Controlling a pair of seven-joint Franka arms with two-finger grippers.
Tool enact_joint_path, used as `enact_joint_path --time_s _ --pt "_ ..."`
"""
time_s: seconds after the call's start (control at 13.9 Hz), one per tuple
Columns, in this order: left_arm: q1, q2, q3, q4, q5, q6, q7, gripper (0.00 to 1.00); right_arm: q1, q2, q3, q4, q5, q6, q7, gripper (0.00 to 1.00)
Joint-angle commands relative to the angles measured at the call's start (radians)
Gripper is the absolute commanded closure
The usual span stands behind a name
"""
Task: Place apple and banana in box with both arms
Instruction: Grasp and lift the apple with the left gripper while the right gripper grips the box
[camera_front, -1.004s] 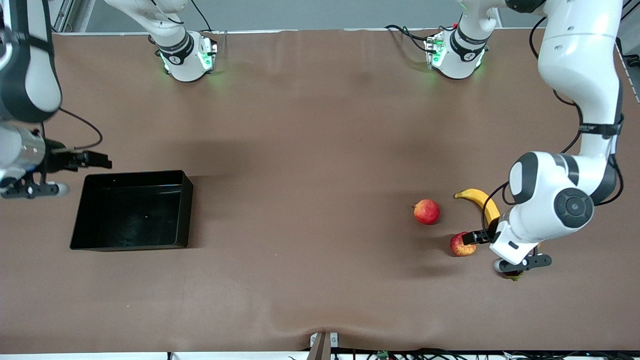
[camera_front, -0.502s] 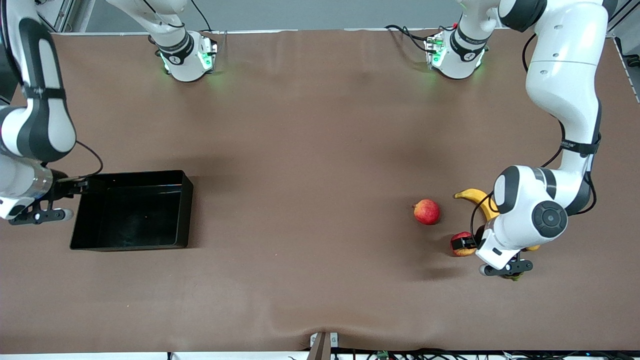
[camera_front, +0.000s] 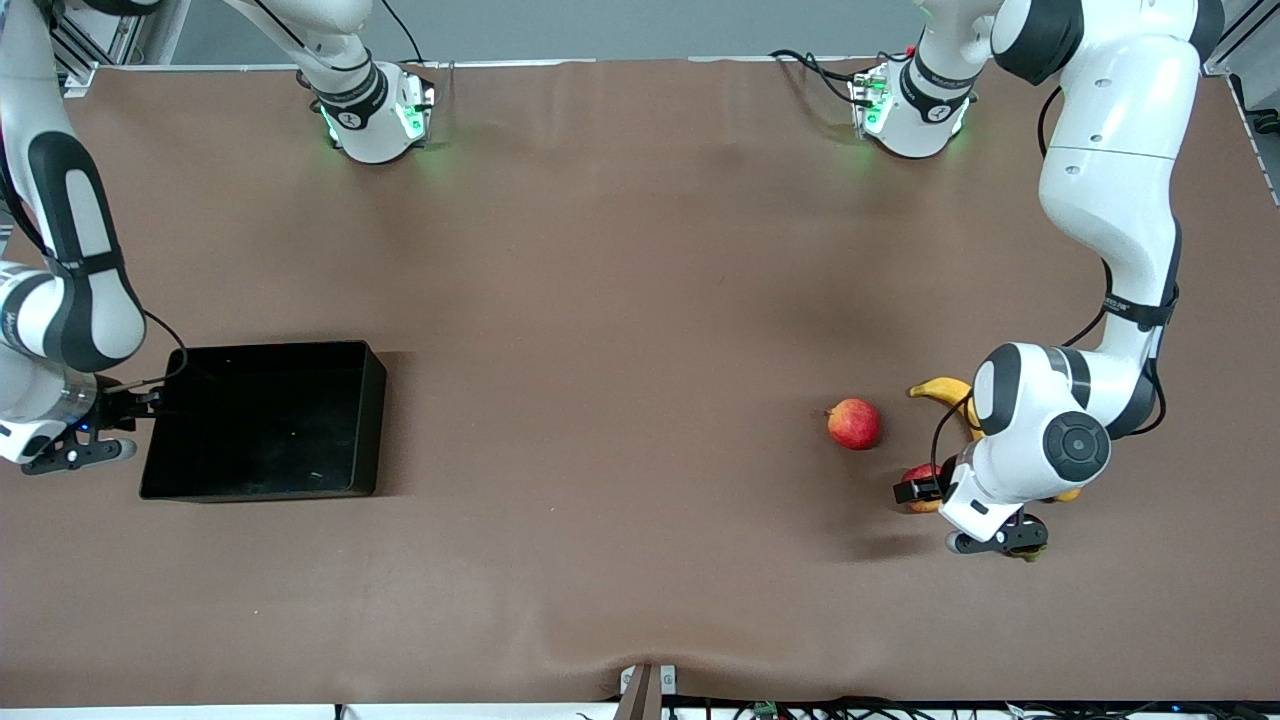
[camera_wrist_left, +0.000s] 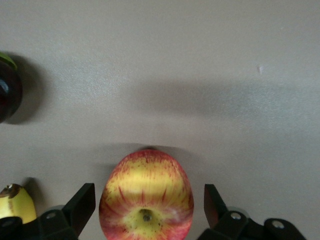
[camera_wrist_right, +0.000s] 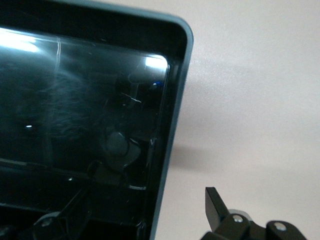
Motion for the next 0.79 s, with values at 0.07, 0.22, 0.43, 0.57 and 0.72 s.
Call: enact_joint_path --time_s 0.07,0.22,0.43,0.57,0.72 --pt "-0.010 0.009 0.007 0.019 -0.001 0.010 0.005 1.00 -0.028 0.058 0.021 0.036 -0.003 0.007 -0.023 0.00" --pt "-0.021 0.001 0.009 0.019 -0.001 0.004 0.007 1.00 -0.026 0.066 0.021 0.042 -0.003 0.007 -0.023 0.00" --pt "-0.015 -0.040 0.009 0.019 -0.001 -0.032 0.015 1.00 -0.028 0.069 0.021 0.044 0.000 0.013 -0.023 0.00" --pt "-0.013 -0.115 0.007 0.019 -0.001 -0.122 0.015 1.00 -0.025 0.074 0.021 0.044 0.005 0.019 -0.032 0.99" --pt "-0.006 -0.196 0.006 0.021 -0.003 -0.218 0.015 1.00 -0.022 0.072 0.021 0.050 0.003 0.016 -0.041 1.00"
